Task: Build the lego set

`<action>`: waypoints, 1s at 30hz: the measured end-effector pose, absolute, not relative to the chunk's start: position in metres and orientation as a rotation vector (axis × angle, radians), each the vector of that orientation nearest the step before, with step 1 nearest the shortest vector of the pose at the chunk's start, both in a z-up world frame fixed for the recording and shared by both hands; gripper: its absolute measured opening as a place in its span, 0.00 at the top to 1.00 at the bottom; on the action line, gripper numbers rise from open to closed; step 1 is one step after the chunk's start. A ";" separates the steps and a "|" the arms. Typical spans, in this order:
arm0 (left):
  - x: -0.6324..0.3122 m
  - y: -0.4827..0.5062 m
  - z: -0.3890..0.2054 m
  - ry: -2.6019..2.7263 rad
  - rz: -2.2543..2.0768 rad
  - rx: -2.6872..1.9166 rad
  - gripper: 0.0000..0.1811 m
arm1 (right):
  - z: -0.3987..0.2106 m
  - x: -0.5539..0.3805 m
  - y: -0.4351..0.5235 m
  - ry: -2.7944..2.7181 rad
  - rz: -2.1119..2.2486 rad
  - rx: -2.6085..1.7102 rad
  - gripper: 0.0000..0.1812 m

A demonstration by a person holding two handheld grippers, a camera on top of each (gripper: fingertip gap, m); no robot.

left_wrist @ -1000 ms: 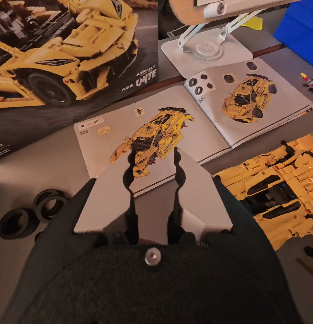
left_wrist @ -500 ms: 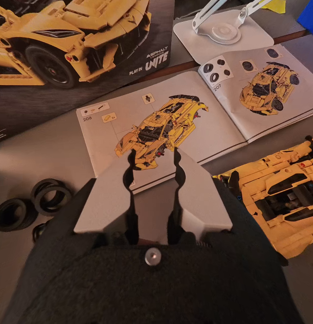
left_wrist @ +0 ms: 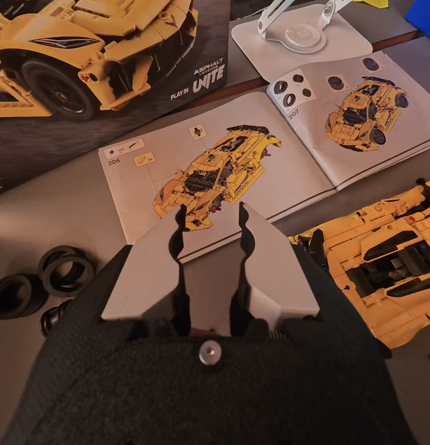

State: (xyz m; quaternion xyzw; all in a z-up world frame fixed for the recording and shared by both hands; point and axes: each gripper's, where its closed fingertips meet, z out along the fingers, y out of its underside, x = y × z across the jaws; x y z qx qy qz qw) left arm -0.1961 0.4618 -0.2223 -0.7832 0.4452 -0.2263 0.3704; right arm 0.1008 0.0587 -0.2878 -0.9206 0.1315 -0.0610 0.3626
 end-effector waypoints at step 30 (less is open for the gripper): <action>-0.197 0.453 -0.232 1.108 -0.712 -1.959 0.76 | -0.279 -0.159 0.162 -0.566 0.381 -2.327 0.91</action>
